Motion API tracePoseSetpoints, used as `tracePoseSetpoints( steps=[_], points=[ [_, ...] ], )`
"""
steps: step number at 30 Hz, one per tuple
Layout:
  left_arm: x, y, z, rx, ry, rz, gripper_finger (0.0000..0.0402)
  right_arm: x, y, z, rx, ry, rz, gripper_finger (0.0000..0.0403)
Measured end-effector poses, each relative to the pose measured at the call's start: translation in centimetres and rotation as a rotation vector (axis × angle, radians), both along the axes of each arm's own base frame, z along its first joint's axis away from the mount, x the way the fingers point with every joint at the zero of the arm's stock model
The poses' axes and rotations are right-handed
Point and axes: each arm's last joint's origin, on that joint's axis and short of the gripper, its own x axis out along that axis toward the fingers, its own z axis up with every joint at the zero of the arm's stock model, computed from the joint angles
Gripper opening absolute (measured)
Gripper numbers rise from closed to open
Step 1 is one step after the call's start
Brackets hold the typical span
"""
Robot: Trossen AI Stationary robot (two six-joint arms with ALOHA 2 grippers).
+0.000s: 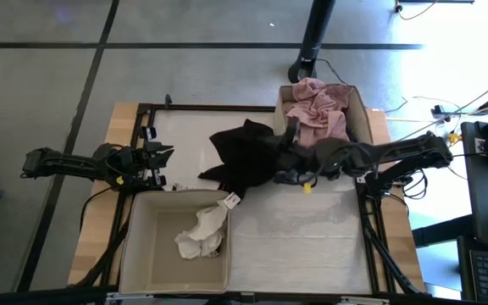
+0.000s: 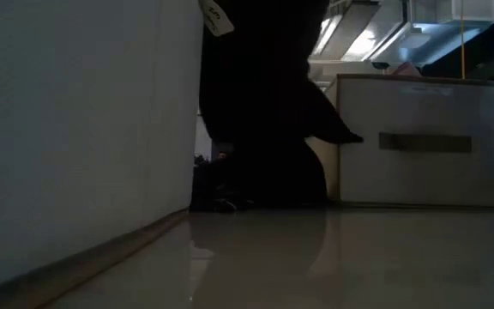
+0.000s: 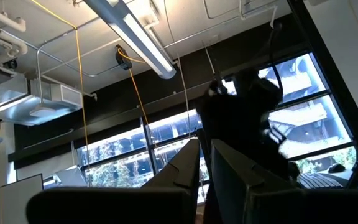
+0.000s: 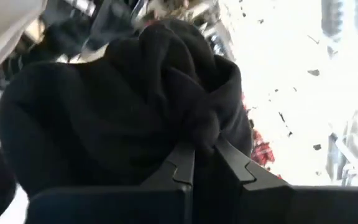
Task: Sort clothes
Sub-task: Put the black stocking into the left laundry organizer
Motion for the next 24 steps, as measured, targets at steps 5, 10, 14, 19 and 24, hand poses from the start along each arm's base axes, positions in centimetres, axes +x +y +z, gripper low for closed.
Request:
tracePoseSetpoints(
  steps=[5,10,14,19,24],
  points=[
    [0.0,0.0,0.0,0.0,-0.002,0.0,0.0031,0.3,-0.5,3.3,-0.016,-0.086,0.085,0.0028],
    [0.0,0.0,0.0,0.0,-0.004,0.0,0.0031,1.3,-1.3,5.5,-0.048,-0.144,0.18,0.0028],
    [0.0,0.0,0.0,0.0,-0.004,0.0,0.0031,2.4,-1.4,6.9,-0.093,-0.206,0.251,0.0033],
    [0.0,0.0,0.0,0.002,-0.004,0.001,0.0031,3.8,-1.0,8.5,-0.123,-0.258,0.355,0.0029],
    [0.0,0.0,0.0,0.018,0.004,0.013,0.0031,5.2,-0.3,9.4,-0.141,-0.321,0.502,0.0031]
  ],
)
